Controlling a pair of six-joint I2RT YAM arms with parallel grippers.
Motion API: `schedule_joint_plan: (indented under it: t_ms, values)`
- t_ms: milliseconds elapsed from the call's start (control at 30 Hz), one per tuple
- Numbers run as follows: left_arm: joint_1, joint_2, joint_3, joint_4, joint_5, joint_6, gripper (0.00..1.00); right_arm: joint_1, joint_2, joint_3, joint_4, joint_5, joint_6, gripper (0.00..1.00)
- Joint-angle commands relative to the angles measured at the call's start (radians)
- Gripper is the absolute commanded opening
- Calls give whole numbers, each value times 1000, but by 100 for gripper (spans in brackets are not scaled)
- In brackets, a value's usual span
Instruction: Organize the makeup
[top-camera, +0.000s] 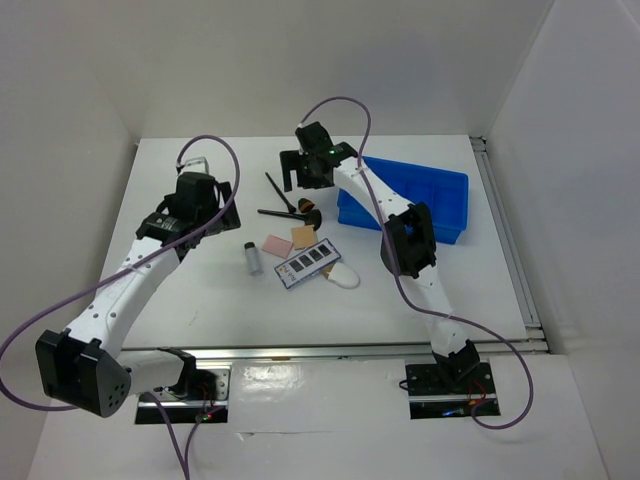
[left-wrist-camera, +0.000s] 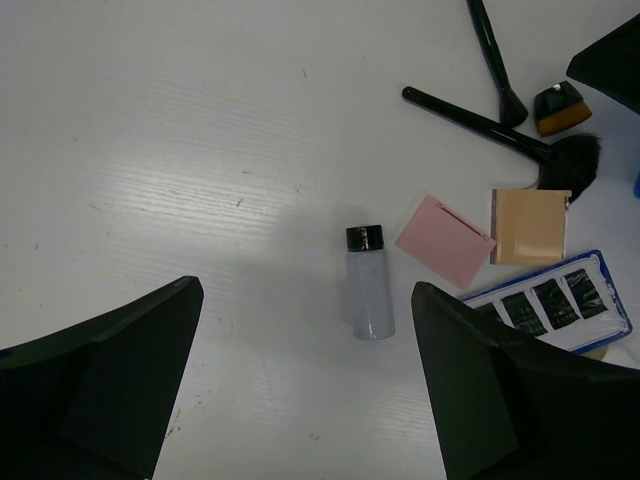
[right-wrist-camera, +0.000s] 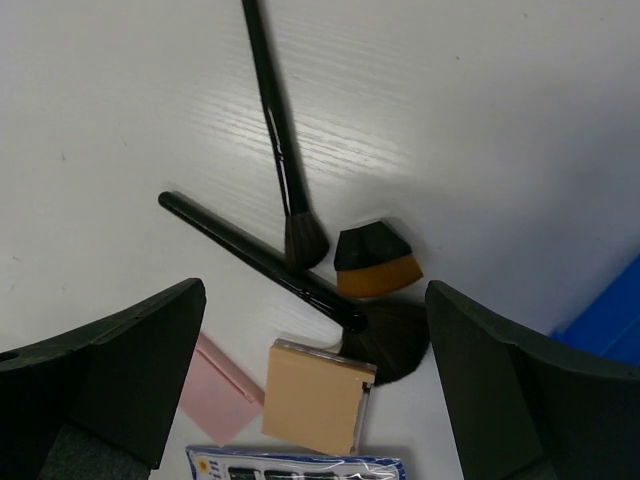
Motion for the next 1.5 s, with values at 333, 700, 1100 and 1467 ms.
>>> schedule_joint_plan:
  t_ms: [333, 700, 1100, 1467]
  values:
    - [-4, -62, -2, -11, 45, 15, 100, 7, -19, -75, -1, 36, 221, 78]
    - [-4, -82, -11, -11, 56, 15, 100, 26, -11, -120, -24, 50, 359, 97]
    - [-4, -91, -11, -20, 56, 15, 100, 26, 19, -103, 21, 50, 368, 91]
    - [-4, -82, -20, -30, 65, 24, 100, 6, 90, -46, 44, 69, 368, 91]
